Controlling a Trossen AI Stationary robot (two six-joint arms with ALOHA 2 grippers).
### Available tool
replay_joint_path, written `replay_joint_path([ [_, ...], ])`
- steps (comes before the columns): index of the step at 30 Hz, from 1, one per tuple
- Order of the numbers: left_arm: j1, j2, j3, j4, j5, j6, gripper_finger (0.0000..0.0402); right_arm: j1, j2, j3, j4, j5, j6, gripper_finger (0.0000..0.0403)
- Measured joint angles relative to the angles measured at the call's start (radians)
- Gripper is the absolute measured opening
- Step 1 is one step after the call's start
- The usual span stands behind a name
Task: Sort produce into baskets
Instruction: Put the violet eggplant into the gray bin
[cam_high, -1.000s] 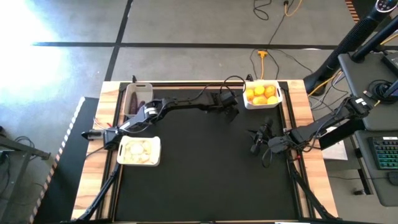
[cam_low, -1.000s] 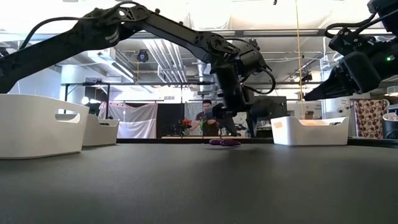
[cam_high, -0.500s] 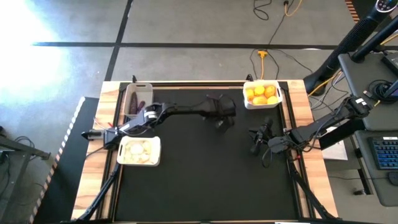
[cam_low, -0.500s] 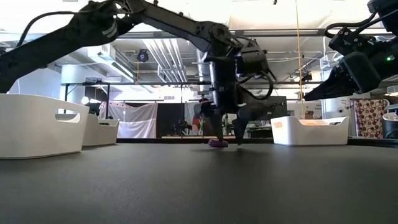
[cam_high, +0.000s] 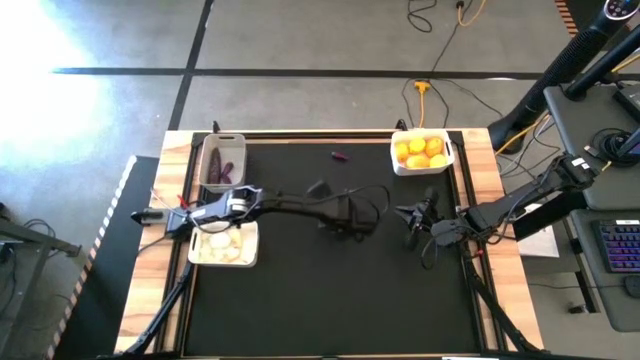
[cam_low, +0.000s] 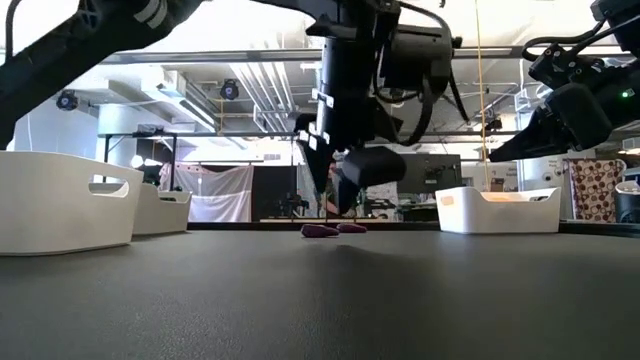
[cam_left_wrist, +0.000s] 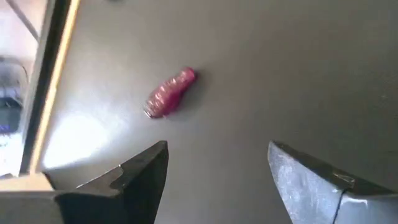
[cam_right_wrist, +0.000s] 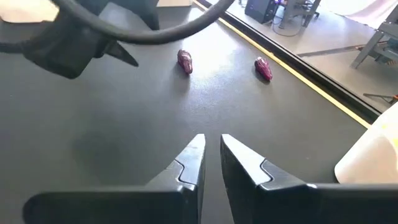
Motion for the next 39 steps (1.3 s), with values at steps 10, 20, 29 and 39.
replay_joint_path([
  [10, 0.146, -0.034, 0.000, 0.018, 0.144, 0.368, 0.0259, 0.000, 0.000, 0.000, 0.000, 0.000, 0.016, 0.0043],
  [20, 0.240, -0.037, -0.001, 0.077, 0.321, 0.722, 0.0259, 0.000, 0.000, -0.009, -0.015, -0.078, 0.020, 0.0043],
  [29, 0.312, -0.040, -0.118, 0.086, 0.376, 0.858, 0.0259, 0.000, 0.000, -0.022, -0.023, -0.079, 0.027, 0.0043],
  [39, 0.302, -0.046, -0.195, 0.160, 0.293, 0.898, 0.0258, 0.000, 0.000, -0.022, -0.014, -0.065, 0.008, 0.0043],
])
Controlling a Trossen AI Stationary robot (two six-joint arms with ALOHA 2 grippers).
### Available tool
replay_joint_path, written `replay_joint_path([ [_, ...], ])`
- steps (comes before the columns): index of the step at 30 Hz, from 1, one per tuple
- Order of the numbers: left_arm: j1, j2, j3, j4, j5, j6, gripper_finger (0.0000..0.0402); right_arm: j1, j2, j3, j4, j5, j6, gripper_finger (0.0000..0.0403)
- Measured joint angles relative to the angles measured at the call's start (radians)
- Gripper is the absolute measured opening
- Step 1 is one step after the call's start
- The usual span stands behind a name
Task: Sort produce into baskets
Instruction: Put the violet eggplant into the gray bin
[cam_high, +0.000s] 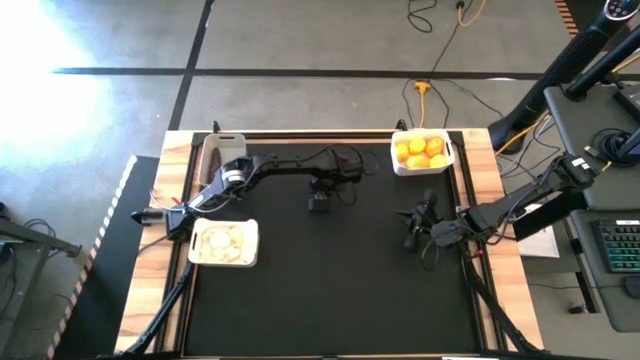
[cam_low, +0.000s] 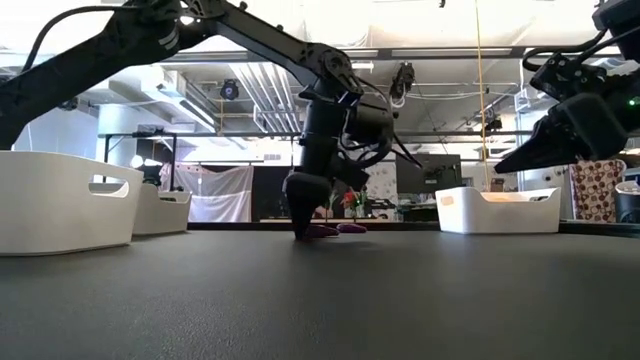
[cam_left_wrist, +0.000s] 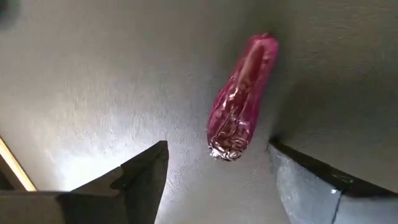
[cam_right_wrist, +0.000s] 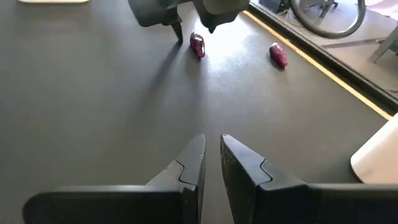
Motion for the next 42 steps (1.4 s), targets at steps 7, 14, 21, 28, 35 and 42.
replay_joint_path([
  [7, -0.003, 0.005, 0.013, 0.010, 0.007, 0.160, 0.0231, 0.000, 0.000, 0.000, 0.021, 0.005, -0.008, 0.0043],
  [14, -0.004, 0.006, 0.013, 0.017, 0.051, 0.282, 0.0170, 0.000, 0.000, 0.000, 0.021, 0.005, -0.011, 0.0043],
  [21, -0.004, 0.012, 0.060, 0.049, 0.073, 0.213, 0.0078, 0.000, 0.000, 0.000, 0.021, 0.005, -0.012, 0.0043],
  [28, -0.009, 0.013, 0.176, -0.104, 0.074, 0.062, 0.0021, 0.000, 0.000, 0.000, 0.021, 0.005, -0.012, 0.0043],
  [35, 0.003, -0.038, 0.232, -0.280, 0.080, -0.087, 0.0020, 0.000, 0.000, 0.000, 0.019, 0.004, -0.011, 0.0043],
  [42, 0.066, -0.210, 0.018, -0.288, -0.051, -0.141, 0.0019, 0.000, 0.007, -0.002, 0.013, -0.007, 0.008, 0.0043],
])
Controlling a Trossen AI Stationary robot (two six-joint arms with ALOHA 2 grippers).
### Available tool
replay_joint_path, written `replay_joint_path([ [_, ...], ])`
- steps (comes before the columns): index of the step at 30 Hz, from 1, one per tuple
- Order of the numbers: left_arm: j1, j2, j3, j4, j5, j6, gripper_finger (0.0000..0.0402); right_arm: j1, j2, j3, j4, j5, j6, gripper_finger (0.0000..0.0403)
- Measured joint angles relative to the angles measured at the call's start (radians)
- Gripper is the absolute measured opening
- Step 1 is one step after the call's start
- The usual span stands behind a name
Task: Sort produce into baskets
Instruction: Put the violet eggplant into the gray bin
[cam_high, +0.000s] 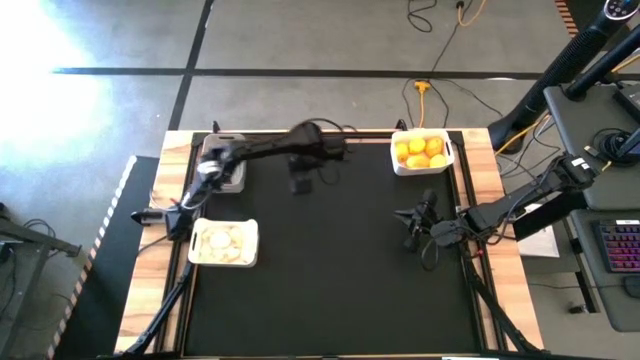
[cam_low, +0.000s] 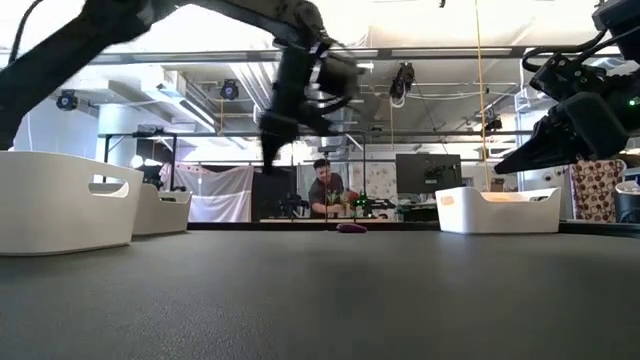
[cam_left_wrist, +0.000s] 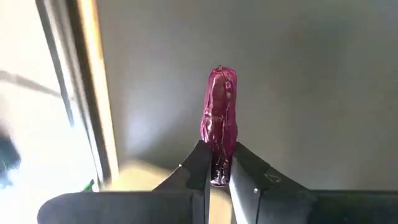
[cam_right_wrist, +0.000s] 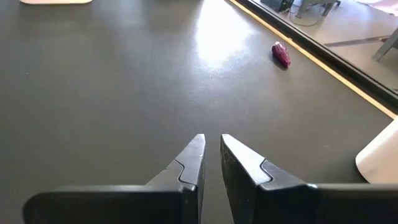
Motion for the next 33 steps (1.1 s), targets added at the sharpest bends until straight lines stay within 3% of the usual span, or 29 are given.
replay_joint_path([
  [6, 0.126, -0.269, -0.384, -0.009, -0.044, -0.134, 0.0019, 0.000, 0.003, -0.001, 0.002, 0.000, 0.002, 0.0043],
  [11, 0.268, -0.498, -0.666, -0.003, -0.195, -0.394, 0.0019, 0.000, 0.005, -0.002, 0.002, 0.000, 0.002, 0.0043],
  [13, 0.332, -0.557, -0.753, 0.024, -0.195, -0.499, 0.0019, 0.000, 0.005, -0.002, 0.002, 0.003, 0.000, 0.0043],
  [16, 0.406, -0.620, -0.852, 0.091, -0.089, -0.587, 0.0019, 0.000, 0.005, -0.003, 0.009, 0.033, -0.014, 0.0043],
  [22, 0.451, -0.623, -0.975, 0.234, 0.058, -0.584, 0.0026, -0.001, 0.005, -0.003, 0.009, 0.056, -0.030, 0.0043],
  [33, 0.451, -0.459, -0.993, 0.227, 0.039, -0.553, 0.0033, -0.002, 0.005, -0.003, 0.009, 0.055, -0.046, 0.0043],
])
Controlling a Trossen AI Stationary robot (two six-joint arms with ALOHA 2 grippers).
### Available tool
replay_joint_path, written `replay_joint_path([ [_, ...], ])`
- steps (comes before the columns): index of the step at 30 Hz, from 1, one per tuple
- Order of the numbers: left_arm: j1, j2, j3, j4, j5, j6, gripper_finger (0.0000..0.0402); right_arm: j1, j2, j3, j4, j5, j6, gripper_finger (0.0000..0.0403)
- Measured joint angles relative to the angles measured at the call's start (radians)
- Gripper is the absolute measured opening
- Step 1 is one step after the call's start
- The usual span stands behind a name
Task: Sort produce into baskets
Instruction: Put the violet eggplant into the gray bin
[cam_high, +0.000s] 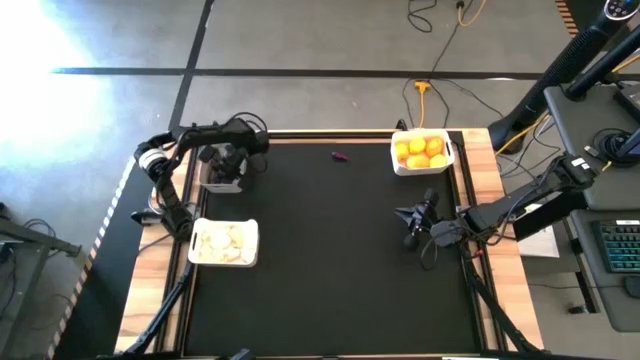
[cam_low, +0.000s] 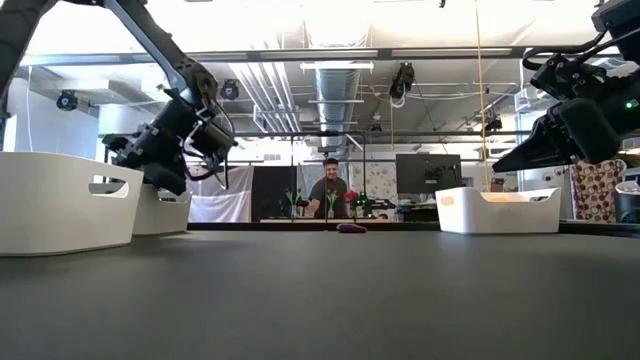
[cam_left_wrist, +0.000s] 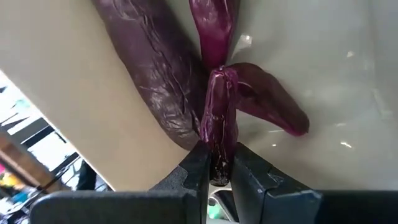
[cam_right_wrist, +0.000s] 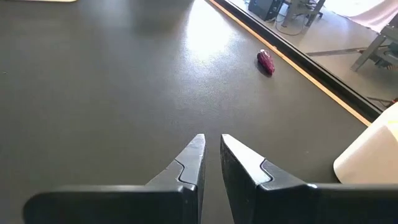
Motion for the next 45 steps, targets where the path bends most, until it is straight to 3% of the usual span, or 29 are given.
replay_joint_path([
  [9, -0.002, 0.040, 0.070, -0.054, -0.050, -0.037, 0.0040, 0.000, 0.000, 0.000, 0.000, -0.001, 0.002, 0.0043],
  [20, -0.003, 0.040, 0.068, -0.151, -0.051, -0.030, 0.0140, 0.000, 0.000, 0.000, 0.000, -0.001, 0.001, 0.0043],
  [23, -0.003, 0.040, 0.082, -0.206, -0.092, -0.030, 0.0156, 0.000, 0.000, 0.000, 0.000, -0.001, 0.002, 0.0043],
  [26, -0.004, 0.036, 0.111, -0.237, -0.158, -0.057, 0.0161, 0.000, 0.000, 0.000, 0.000, -0.001, 0.002, 0.0043],
  [32, -0.021, 0.025, 0.230, -0.234, -0.155, -0.062, 0.0158, -0.002, 0.000, 0.000, 0.000, 0.000, -0.001, 0.0043],
  [37, -0.064, 0.025, 0.374, -0.157, -0.155, 0.021, 0.0155, -0.005, 0.000, 0.000, 0.000, 0.000, -0.001, 0.0043],
  [45, -0.187, 0.028, 0.480, 0.217, -0.147, 0.367, 0.0155, -0.005, 0.000, 0.000, 0.000, 0.000, -0.001, 0.0043],
])
